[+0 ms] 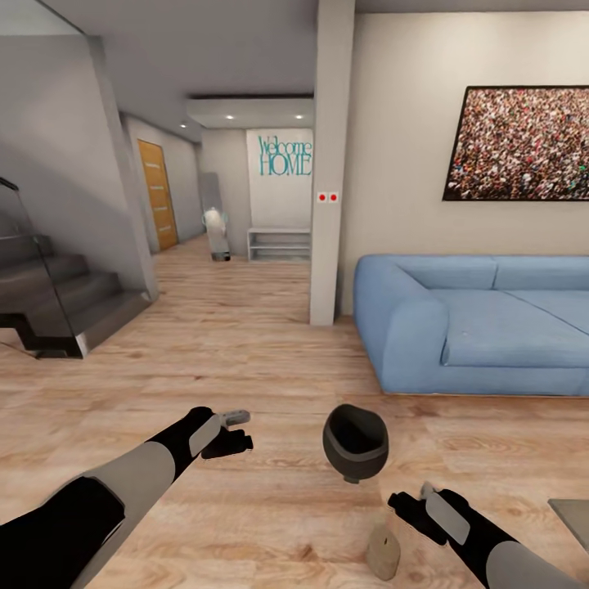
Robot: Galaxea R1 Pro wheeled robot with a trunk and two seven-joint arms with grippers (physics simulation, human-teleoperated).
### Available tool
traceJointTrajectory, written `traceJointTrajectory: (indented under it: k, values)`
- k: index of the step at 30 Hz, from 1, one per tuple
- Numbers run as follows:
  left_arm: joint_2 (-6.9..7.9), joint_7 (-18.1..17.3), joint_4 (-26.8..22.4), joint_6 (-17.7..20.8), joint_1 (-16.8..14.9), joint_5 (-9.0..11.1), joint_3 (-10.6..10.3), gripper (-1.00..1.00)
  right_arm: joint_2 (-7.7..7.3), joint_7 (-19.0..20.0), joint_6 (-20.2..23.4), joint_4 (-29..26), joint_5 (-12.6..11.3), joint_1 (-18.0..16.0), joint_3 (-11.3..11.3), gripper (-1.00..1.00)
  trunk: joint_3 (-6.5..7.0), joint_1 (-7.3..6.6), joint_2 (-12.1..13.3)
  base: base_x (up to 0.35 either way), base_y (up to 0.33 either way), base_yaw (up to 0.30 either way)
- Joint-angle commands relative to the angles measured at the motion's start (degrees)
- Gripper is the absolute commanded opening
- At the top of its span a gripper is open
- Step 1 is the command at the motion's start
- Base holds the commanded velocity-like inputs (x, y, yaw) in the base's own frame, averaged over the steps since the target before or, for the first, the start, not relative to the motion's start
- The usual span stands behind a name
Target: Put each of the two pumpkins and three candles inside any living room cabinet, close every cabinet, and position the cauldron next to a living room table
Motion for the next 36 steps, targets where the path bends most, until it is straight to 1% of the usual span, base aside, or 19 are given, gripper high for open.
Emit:
traceJointTrajectory:
  k: [1, 6, 11, 17, 20, 24, 27, 34, 36]
  values:
    - [0.01, 0.47, -0.10, 0.18, -0.04, 0.62, -0.31, 1.00, -0.02, -0.44, 0.06, -0.16, -0.48, -0.03, 0.42, 1.00, -0.06, 0.03, -0.03, 0.323, -0.099, 0.000]
    - [0.03, 0.39, -0.08, 0.18, -0.04, 0.62, -0.31, 1.00, 0.21, -0.66, -0.03, -0.09, -0.48, -0.03, 0.46, 1.00, -0.06, 0.03, -0.03, 0.292, -0.036, 0.000]
    - [0.09, 0.39, -0.09, 0.21, -0.04, 0.62, -0.31, 1.00, 0.29, -0.88, -0.08, 0.06, -0.40, -0.03, 0.51, 1.00, -0.06, 0.03, -0.03, 0.160, -0.004, 0.000]
    - [0.10, 0.30, -0.10, 0.25, -0.04, 0.69, -0.31, 1.00, 0.34, -1.42, -0.47, 4.09, -0.33, -0.03, 0.63, 1.00, -0.06, 0.03, -0.03, 0.137, 0.000, 0.000]
    - [0.10, 0.30, -0.10, 0.25, -0.04, 0.65, -0.31, 1.00, 0.28, -1.48, -0.69, 4.92, -0.31, -0.03, 0.63, 1.00, -0.06, 0.03, -0.03, 0.228, -0.037, 0.000]
    - [0.19, 0.30, -0.10, 0.26, -0.04, 0.70, -0.26, 1.00, 0.28, -1.50, -2.78, 5.28, -0.30, -0.03, 0.64, 1.00, -0.06, 0.03, -0.03, 0.213, -0.123, 0.000]
    - [0.62, 0.23, -0.17, 0.42, -0.04, 1.20, 0.05, 1.00, 0.33, -1.50, -3.61, 5.35, -0.30, -0.03, 0.64, 1.00, -0.06, 0.03, -0.03, 0.060, -0.040, 0.000]
    - [1.95, 0.13, -0.70, 1.05, -0.04, 1.65, 0.70, 1.00, 0.34, -1.50, -3.89, 5.37, -0.25, -0.03, 0.64, 1.00, -0.06, 0.03, -0.03, 0.012, -0.008, 0.000]
    - [2.10, 0.00, -0.76, 1.22, -0.04, 2.28, 0.78, 1.00, 0.34, -1.50, -3.84, 5.37, 0.25, -0.03, 0.64, 1.00, -0.06, 0.03, -0.03, 0.001, -0.001, 0.000]
